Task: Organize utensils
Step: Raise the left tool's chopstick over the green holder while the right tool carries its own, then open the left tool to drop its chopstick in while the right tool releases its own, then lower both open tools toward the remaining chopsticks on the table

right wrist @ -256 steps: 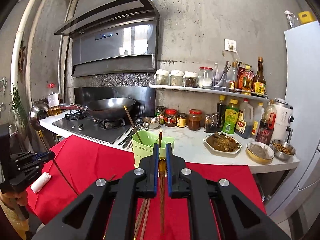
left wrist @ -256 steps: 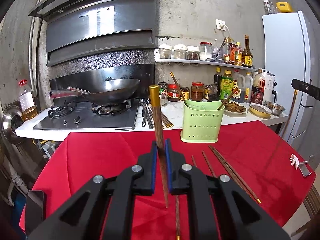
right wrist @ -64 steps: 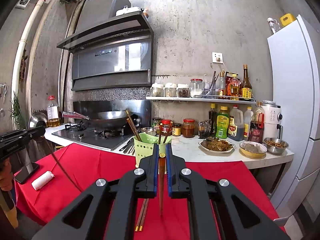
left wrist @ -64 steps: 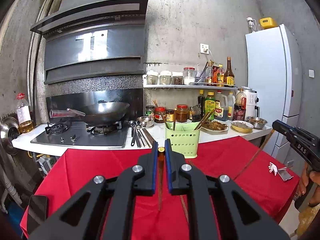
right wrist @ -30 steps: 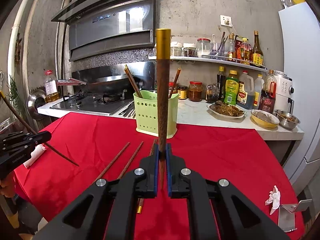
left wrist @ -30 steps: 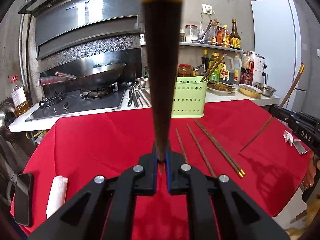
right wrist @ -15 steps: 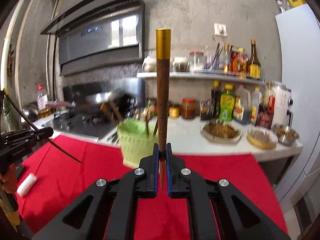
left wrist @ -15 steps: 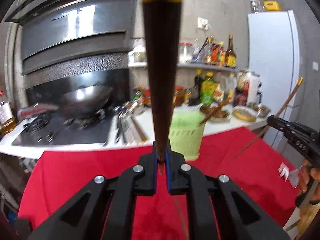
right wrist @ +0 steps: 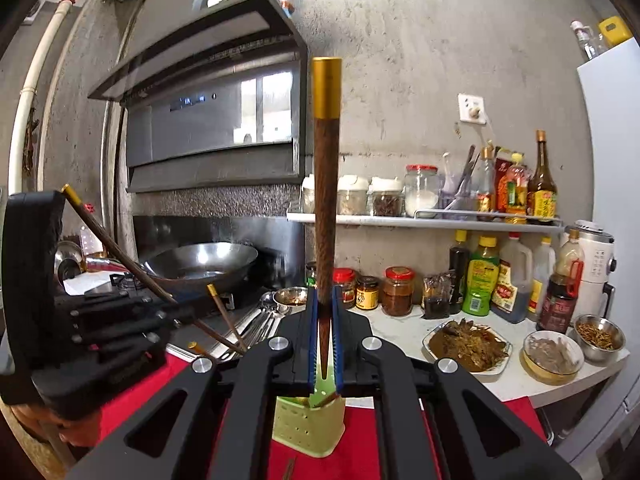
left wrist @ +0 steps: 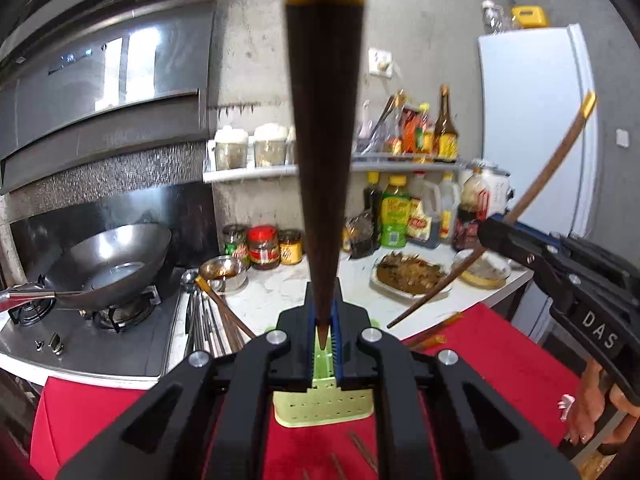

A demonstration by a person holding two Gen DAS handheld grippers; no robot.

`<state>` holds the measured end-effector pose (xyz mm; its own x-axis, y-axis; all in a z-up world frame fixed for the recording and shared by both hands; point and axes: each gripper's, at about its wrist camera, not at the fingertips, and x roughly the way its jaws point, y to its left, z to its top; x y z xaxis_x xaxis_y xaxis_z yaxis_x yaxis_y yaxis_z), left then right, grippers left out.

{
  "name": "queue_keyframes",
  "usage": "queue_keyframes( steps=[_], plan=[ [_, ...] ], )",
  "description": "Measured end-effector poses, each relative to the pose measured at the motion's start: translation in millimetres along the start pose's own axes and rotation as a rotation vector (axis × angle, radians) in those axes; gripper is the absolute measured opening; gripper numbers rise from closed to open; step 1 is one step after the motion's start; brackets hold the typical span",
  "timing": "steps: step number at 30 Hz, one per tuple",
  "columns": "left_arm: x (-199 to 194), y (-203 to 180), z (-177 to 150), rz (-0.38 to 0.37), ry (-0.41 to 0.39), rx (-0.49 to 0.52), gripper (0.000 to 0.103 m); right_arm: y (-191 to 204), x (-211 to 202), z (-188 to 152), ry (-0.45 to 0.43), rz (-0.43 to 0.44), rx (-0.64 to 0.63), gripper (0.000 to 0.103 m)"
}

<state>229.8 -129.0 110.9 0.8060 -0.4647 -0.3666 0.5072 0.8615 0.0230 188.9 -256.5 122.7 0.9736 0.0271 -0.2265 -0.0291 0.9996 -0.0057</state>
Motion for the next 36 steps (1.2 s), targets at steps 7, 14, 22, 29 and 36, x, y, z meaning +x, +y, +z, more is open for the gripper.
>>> queue_keyframes(
  steps=[7,14,22,29,36],
  plan=[
    [52,6,-14,0.021,0.101,0.006,0.006,-10,47,-16,0.118,0.004,0.024,0.008],
    [54,10,-13,0.027,0.100,0.001,0.022,-17,44,-21,0.125,-0.015,0.040,0.027],
    [-5,5,3,0.056,0.008,0.008,0.025,-15,-19,-8,0.059,-0.062,0.007,0.027],
    [-71,13,-38,0.163,0.043,-0.027,0.025,-7,-87,-44,0.077,-0.074,0.005,0.027],
    [-119,20,-118,0.217,0.135,-0.059,0.025,13,-128,-110,0.166,-0.059,-0.013,0.027]
  ],
)
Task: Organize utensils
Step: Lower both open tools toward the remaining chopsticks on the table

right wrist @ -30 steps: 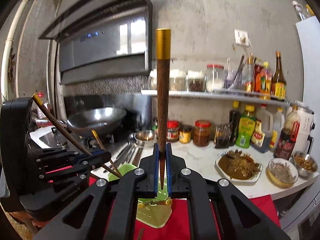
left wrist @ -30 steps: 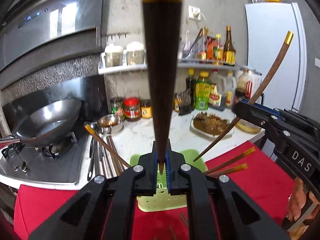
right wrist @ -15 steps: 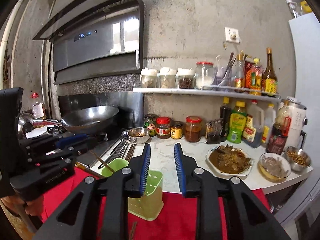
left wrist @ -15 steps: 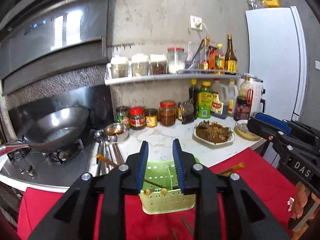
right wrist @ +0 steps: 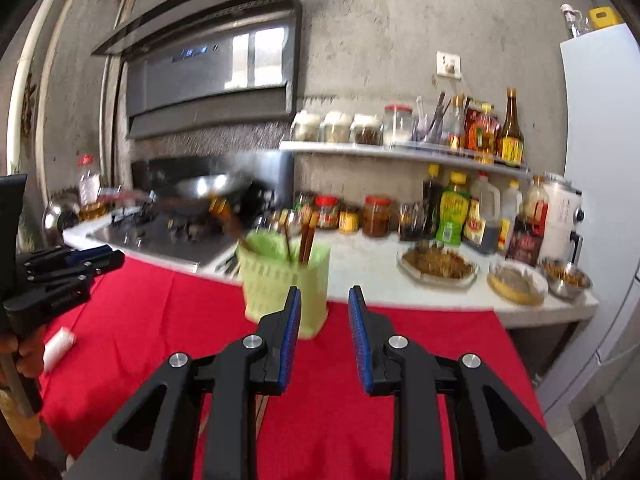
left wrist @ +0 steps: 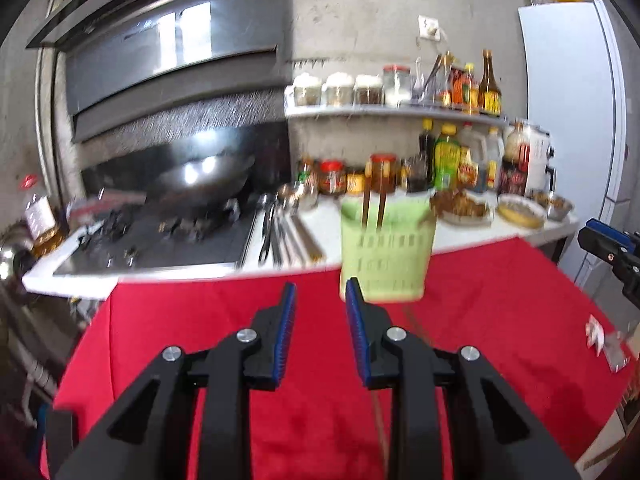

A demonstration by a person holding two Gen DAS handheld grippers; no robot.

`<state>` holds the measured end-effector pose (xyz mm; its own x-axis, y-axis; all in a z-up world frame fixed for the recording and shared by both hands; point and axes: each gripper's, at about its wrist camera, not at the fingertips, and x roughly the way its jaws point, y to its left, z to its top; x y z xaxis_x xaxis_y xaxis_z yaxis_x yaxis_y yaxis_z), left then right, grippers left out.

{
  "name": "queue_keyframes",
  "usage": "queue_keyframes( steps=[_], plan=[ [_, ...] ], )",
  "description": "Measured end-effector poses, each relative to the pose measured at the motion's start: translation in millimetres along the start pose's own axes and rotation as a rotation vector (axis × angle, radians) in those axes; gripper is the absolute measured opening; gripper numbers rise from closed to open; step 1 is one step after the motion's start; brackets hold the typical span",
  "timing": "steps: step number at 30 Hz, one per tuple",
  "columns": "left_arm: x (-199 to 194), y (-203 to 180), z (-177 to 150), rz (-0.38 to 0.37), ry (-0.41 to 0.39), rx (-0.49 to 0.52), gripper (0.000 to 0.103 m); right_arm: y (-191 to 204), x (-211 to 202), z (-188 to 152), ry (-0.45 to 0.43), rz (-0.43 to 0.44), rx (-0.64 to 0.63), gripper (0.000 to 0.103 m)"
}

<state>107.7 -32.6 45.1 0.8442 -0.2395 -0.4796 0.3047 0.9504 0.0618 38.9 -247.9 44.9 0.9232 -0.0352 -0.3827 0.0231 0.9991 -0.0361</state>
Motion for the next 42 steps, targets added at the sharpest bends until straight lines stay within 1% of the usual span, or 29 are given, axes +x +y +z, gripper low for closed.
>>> queue_keyframes(
  steps=[5,8,11,14,16,18,20,22,26,31,34,38,42],
  plan=[
    [-11,5,-58,0.014,0.074,-0.020,0.025,19,-5,-52,0.086,0.043,0.019,0.027],
    [-12,8,-83,-0.004,0.118,-0.055,0.025,28,-1,-74,0.144,0.072,0.029,0.027],
    [-10,7,-104,-0.009,0.155,-0.065,0.025,38,8,-95,0.200,0.093,0.026,0.027],
    [-3,10,-117,-0.040,0.204,-0.110,0.025,44,20,-111,0.256,0.117,0.037,0.026],
    [0,8,-124,-0.050,0.222,-0.116,0.025,50,28,-119,0.288,0.124,0.030,0.025],
    [2,2,-126,-0.058,0.228,-0.105,0.025,53,34,-124,0.311,0.129,0.030,0.025],
    [3,0,-127,-0.071,0.234,-0.102,0.025,55,37,-127,0.324,0.129,0.032,0.017],
    [4,-3,-129,-0.076,0.238,-0.095,0.025,54,39,-129,0.331,0.132,0.039,0.015],
    [6,-3,-130,-0.081,0.236,-0.090,0.025,51,44,-130,0.345,0.146,0.053,0.015],
    [8,-11,-130,-0.119,0.250,-0.074,0.025,49,53,-131,0.369,0.160,0.069,0.015],
    [9,-16,-130,-0.129,0.254,-0.063,0.025,50,57,-132,0.380,0.163,0.065,0.015],
    [14,-21,-130,-0.141,0.265,-0.059,0.025,53,63,-134,0.390,0.141,0.045,0.015],
    [17,-26,-131,-0.150,0.276,-0.046,0.025,56,66,-134,0.378,0.128,0.029,0.016]
  ],
)
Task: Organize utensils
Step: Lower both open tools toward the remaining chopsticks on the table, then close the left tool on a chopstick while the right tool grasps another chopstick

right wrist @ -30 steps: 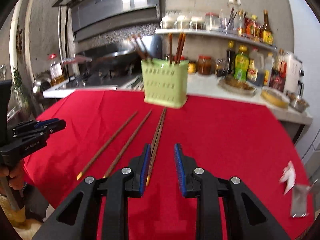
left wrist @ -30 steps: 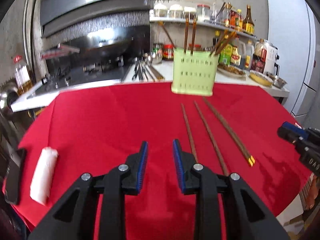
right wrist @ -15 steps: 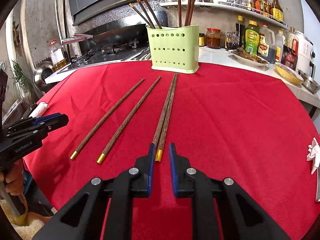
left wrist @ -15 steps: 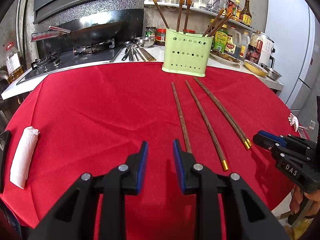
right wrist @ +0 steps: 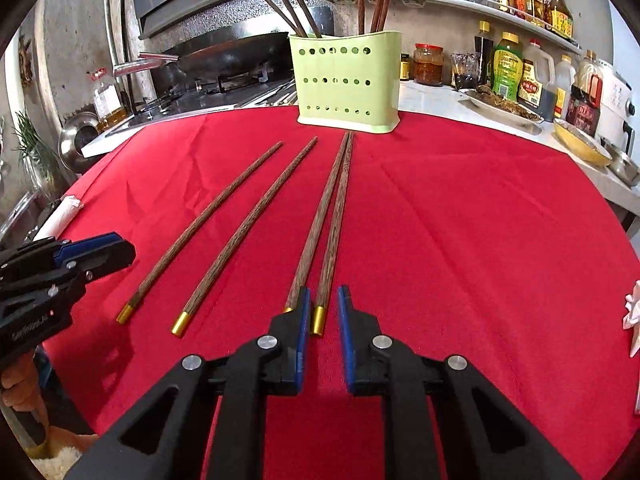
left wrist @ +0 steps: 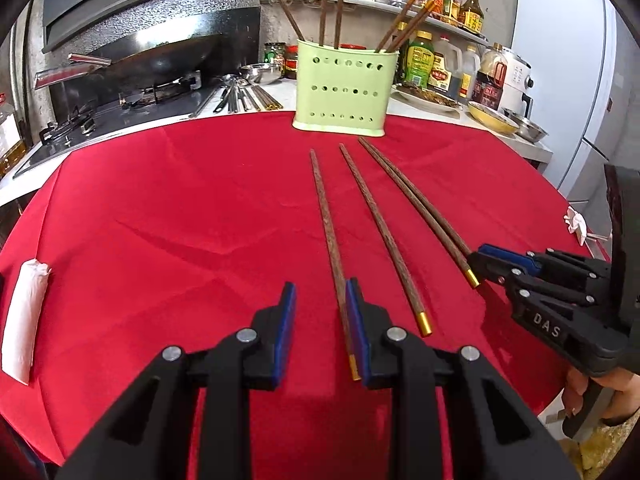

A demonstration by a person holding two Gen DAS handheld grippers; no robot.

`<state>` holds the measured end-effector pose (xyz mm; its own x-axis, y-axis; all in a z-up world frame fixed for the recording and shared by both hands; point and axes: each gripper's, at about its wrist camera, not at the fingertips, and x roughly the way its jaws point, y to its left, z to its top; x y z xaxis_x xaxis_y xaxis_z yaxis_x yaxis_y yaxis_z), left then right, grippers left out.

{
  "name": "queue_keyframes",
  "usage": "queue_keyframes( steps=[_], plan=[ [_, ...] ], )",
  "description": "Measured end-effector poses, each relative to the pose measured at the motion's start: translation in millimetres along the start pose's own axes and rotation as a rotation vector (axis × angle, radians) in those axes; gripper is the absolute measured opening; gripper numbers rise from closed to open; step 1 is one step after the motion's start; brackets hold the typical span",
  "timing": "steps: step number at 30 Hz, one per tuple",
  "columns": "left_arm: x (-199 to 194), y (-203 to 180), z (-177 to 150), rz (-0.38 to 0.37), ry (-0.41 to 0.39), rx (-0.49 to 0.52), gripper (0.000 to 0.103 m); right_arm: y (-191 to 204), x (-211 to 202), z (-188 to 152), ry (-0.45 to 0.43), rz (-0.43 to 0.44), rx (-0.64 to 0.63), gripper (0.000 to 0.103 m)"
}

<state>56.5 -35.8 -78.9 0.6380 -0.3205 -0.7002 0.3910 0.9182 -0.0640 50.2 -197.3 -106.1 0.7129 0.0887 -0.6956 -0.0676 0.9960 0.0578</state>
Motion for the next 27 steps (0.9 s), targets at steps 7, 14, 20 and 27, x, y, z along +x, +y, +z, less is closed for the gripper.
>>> queue_keyframes(
  steps=[7,14,20,27],
  plan=[
    [8,-12,-3,-0.017,0.026,0.025,0.025,-5,-4,-5,-0.003,-0.016,0.003,0.012],
    [14,-21,-10,0.000,0.053,0.051,0.025,-11,-12,-12,-0.010,-0.033,0.020,0.012],
    [13,-25,-12,0.053,0.053,0.071,0.022,-8,-11,-13,-0.024,-0.039,0.018,0.013],
    [10,-19,-15,0.096,0.040,0.063,0.007,-6,-13,-16,-0.037,-0.050,-0.003,0.013]
  ],
)
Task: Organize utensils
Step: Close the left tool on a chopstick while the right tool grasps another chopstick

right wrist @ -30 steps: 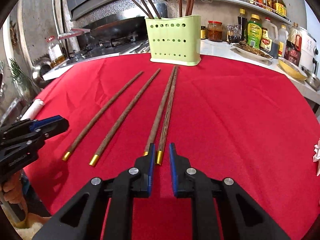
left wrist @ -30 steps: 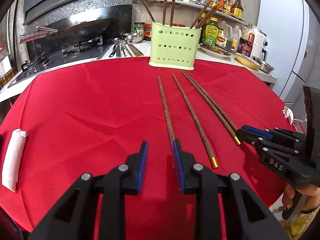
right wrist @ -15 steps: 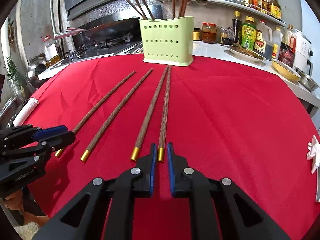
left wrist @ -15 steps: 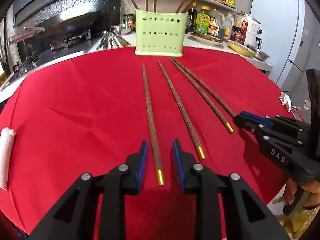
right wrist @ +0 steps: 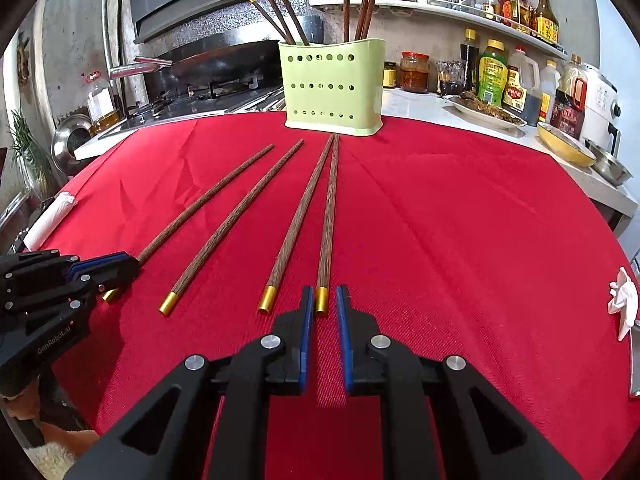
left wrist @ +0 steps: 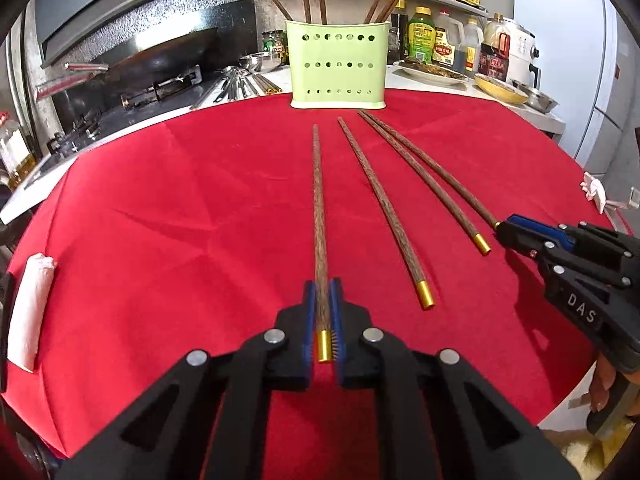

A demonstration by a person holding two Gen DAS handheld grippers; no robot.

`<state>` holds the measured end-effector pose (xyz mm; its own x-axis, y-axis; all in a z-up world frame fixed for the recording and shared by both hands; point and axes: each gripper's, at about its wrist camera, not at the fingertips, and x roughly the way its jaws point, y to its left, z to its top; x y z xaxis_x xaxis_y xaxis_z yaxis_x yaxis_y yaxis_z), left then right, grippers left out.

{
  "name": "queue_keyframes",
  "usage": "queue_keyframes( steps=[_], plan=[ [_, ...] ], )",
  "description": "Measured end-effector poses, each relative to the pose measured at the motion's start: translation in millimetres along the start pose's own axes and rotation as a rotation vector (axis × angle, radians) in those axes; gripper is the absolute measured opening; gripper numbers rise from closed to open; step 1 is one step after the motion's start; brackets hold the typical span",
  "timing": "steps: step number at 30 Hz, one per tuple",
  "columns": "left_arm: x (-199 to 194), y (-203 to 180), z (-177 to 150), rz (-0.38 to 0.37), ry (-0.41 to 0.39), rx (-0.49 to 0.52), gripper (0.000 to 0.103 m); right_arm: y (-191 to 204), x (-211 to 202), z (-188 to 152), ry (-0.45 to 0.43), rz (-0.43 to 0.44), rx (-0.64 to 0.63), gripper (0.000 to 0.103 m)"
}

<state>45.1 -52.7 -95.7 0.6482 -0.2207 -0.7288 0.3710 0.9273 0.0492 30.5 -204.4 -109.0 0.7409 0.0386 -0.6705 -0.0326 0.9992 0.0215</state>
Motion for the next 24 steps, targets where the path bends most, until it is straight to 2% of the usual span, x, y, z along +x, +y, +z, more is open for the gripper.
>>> queue_keyframes(
  steps=[5,11,16,24],
  plan=[
    [-3,3,-4,0.010,-0.019,-0.003,0.007,0,-3,-4,-0.012,0.006,0.004,0.007],
    [-11,17,-3,-0.005,-0.047,-0.042,0.007,-8,-19,-3,-0.051,0.018,0.045,0.007],
    [-40,27,5,-0.015,-0.141,-0.058,0.007,-12,-47,0,-0.126,0.017,0.062,0.007],
    [-102,38,27,-0.058,-0.319,-0.052,0.007,-19,-112,22,-0.310,0.008,0.072,0.007]
  ],
)
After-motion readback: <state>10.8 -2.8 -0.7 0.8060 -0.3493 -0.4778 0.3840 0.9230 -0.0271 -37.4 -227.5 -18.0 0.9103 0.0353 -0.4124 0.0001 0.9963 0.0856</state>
